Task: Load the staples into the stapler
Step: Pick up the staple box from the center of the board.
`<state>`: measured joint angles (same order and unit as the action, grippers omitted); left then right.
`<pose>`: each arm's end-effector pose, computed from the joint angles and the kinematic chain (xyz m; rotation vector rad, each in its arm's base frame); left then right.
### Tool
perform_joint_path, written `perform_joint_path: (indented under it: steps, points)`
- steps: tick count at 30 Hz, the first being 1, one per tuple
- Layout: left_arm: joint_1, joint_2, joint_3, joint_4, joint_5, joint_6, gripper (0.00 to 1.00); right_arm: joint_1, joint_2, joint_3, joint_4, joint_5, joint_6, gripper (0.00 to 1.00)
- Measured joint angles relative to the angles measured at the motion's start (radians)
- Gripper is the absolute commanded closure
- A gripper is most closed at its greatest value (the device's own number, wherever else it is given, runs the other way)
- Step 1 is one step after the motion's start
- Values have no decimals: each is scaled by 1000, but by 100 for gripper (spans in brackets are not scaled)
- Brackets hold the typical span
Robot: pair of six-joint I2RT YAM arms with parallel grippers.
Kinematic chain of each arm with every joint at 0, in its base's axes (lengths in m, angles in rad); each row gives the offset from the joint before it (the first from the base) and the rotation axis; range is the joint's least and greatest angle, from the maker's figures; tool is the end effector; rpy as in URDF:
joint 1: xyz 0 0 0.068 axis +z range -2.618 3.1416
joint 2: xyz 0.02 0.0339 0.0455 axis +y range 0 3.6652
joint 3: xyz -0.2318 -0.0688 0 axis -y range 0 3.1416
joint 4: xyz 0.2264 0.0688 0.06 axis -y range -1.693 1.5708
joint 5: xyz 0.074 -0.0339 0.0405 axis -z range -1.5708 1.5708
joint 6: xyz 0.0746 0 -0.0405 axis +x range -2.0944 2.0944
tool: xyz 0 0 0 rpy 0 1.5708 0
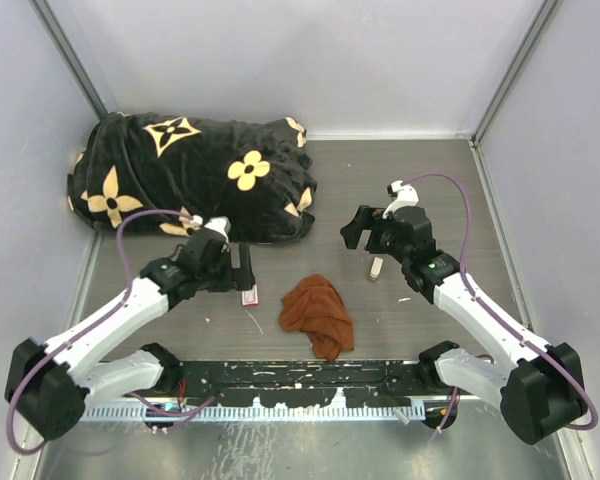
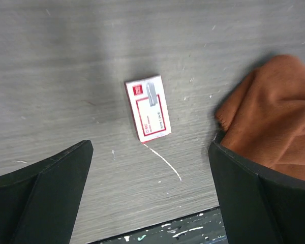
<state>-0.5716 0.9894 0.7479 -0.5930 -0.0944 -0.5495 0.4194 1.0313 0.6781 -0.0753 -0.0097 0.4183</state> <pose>0.1943 -0.1166 0.2015 -0.0175 2.4404 -0.4028 0.2456 0.1103 0.2286 -0.0075 2.0415 0.5426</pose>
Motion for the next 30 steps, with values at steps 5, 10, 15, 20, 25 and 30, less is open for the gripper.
perform_joint_path:
  steps: [5, 10, 15, 20, 25, 30]
  points:
    - [-46, 135, -82, 104, 37, -95, 3, 24, 38, -3, 36, -62, 10, 8]
    - [-47, 224, -112, 204, 73, -163, 15, 97, 47, -34, 76, -103, 23, 8]
    - [-47, 268, -125, 261, 81, -180, 24, 133, 50, -60, 92, -119, 34, 8]
    - [-48, 283, -126, 270, 64, -169, 26, 135, 60, -63, 107, -118, 38, 8]
    - [-51, 329, -126, 272, 41, -160, 31, 137, 63, -63, 116, -118, 39, 8]
    - [-64, 354, -111, 275, 19, -144, 37, 142, 69, -63, 128, -119, 41, 8]
